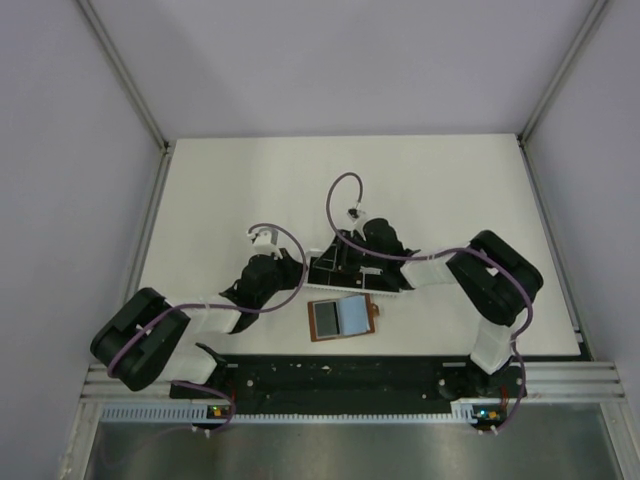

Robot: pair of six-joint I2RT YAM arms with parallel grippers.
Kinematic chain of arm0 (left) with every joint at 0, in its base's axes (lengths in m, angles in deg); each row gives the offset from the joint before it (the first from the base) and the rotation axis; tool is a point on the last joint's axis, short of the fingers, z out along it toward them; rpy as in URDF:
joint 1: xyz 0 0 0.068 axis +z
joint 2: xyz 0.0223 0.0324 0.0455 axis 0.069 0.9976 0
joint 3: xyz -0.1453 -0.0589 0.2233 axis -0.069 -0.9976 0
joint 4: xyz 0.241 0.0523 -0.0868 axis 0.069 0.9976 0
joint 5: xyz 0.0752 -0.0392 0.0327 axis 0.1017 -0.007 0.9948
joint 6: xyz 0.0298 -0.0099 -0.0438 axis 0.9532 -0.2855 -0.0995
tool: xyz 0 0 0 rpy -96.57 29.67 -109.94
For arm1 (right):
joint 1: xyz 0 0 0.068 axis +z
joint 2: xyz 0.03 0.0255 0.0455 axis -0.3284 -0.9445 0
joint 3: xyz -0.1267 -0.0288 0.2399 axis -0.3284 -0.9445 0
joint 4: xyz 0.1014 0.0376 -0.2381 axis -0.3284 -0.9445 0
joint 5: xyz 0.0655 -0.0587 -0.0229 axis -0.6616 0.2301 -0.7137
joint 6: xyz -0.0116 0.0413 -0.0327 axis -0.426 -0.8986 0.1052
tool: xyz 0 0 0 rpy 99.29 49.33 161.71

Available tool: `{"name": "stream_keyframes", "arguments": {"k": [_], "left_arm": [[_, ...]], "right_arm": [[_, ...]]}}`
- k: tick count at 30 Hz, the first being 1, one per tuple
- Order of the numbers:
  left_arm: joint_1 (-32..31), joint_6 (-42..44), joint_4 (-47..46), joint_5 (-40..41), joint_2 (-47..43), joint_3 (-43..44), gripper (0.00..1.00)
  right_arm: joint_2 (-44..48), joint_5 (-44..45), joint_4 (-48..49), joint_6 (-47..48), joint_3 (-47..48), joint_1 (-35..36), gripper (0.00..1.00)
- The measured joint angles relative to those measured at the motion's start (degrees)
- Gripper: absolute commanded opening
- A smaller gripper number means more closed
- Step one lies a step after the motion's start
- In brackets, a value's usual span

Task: Put the credit cards into the card holder
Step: Pick up the credit card from the storage box.

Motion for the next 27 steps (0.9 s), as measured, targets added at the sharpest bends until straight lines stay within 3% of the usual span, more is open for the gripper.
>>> {"name": "stream_keyframes", "arguments": {"k": [11,27], "left_arm": [[-0.04,-0.2,0.02,0.66,0.0,0.0,0.0],[-0.04,-0.39,0.42,1.7,0.96,0.0,0.0]], "right_arm": [[4.31,10.32,-10.88,2.47,-0.02,0.74,0.48],[0.0,13.57,-4.81,-0.98,-0.04,1.07,0.51]]}}
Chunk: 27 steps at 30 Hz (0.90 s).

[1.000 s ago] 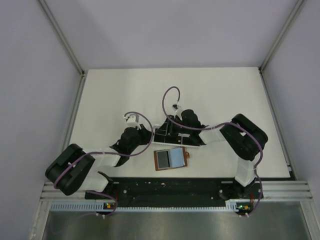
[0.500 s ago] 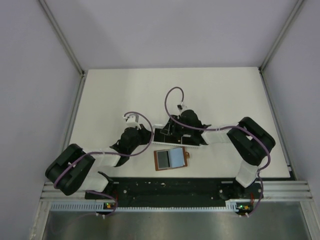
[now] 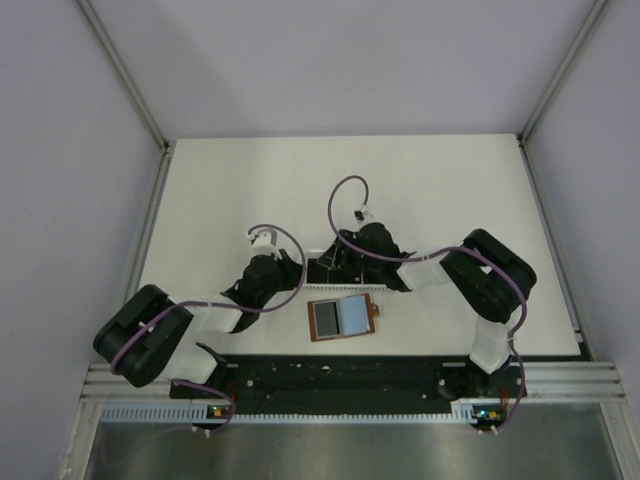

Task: Put the credit cards into the card holder
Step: Pick up the credit card from the storage box.

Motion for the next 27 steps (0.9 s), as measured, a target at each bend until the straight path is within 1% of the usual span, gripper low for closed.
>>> {"name": "stream_keyframes", "arguments": {"k": [13,19,21,23,27], "left_arm": [[0.17,-0.2,-0.26,0.37,0.81,0.02,0.0],[0.17,-0.24,-1.09,0.31,1.4,0.02,0.0],[0.17,-0.37,-1.49,0.28,1.64,0.02,0.0],[0.17,-0.42,-1.64,0.28,1.7,0.02,0.0],[0.17,-0.57,-1.73,0.22,1.77,0.04,0.0]], "right_arm": [[-4.07,-3.02,7.85,-3.52,0.0,-0.02,0.5],[-5.97,-7.26,11.34,-5.14,0.0,0.0,0.49],[-6.62,-8.61,12.48,-5.4,0.0,0.02,0.47],[-7.15,-9.55,13.2,-5.68,0.0,0.02,0.42],[-7.78,-10.67,13.84,-6.19,0.0,0.0,0.28]]}}
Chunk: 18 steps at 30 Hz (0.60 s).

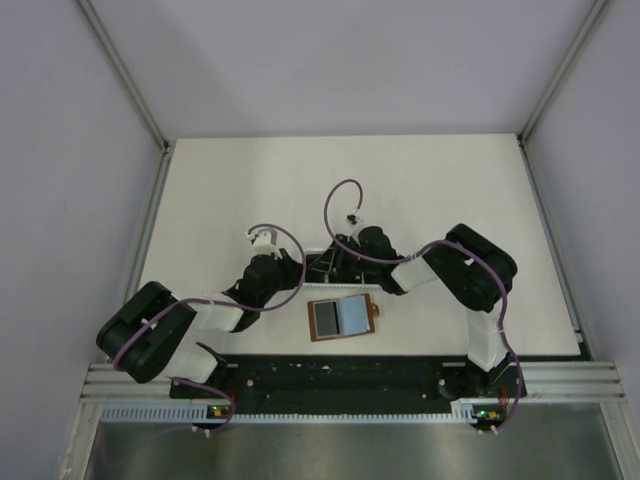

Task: Put the credit cards into the card holder
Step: Pick up the credit card from the storage box.

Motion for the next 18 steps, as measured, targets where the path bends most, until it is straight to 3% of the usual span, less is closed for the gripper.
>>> {"name": "stream_keyframes", "arguments": {"k": [6,11,18], "left_arm": [[-0.17,-0.13,0.02,-0.46,0.0,0.0,0.0],[-0.2,-0.98,0.26,0.7,-0.02,0.0,0.0],[-0.13,-2.32,3.93,4.52,-1.05,1.25,0.0]], "right_arm": [[-0.17,-0.13,2.05,-0.37,-1.62,0.0,0.12],[2.56,1.77,1.42,1.49,-5.2,-0.39,0.07],[13.16,6.43,-1.18,6.43,-7.3,-0.81,0.0]]}}
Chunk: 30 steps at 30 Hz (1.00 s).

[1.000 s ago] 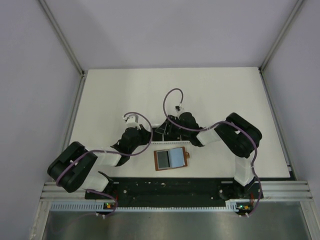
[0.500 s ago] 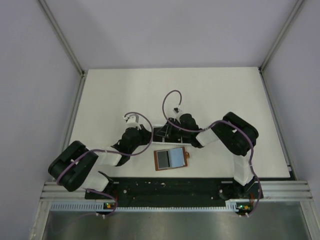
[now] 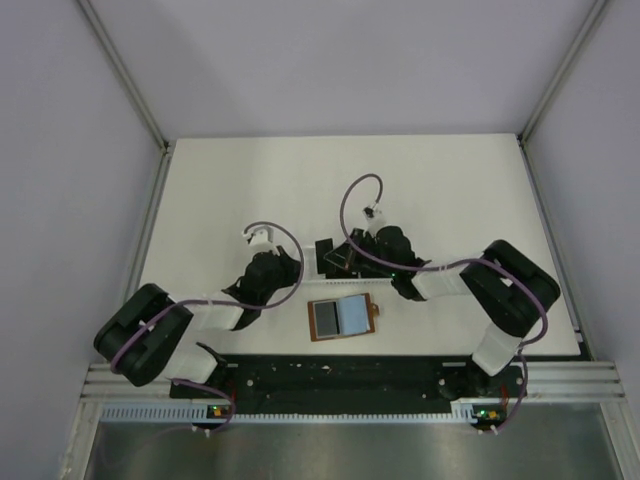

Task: Put the credit cards into the card holder
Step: Pick up the credit card from the storage box, then insert the credit card into the card holder.

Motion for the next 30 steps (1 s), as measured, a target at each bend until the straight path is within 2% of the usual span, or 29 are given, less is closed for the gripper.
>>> {"name": "stream_keyframes", "arguments": {"k": [6,12,17,19,23,26,30], "left_arm": [[1.01,-0.96,3.26,1.79,-0.26,2.01,0.01],[1.44,-1.09,4.63,1.99,-0.7,2.97,0.26],[1.49,-0.11,5.33,1.68,-2.67,2.97,0.46],[1.53,0.37,5.46,1.49,-3.58,2.97,0.51],[1.53,0.59,6.51,1.22,-5.55,3.17,0.63],[1.53,0.83,7.89,1.07,-7.23,3.72,0.77],[1.53,0.96,9.79,1.09,-9.01,4.55,0.84]], "right_arm": [[6.21,2.93,-2.34,1.57,-1.64,-1.07,0.0],[10.71,2.34,-8.22,-3.58,-1.64,-4.42,0.0],[15.28,-1.97,-11.87,-16.96,-1.64,-8.02,0.0],[17.51,-3.28,-12.52,-23.8,-1.7,-8.66,0.0],[23.17,-4.09,-9.05,-41.35,-4.55,-8.9,0.0],[25.14,-4.35,-8.31,-51.45,-5.44,-8.92,0.0],[27.87,-3.98,-8.31,-58.58,-5.49,-8.94,0.0]]}}
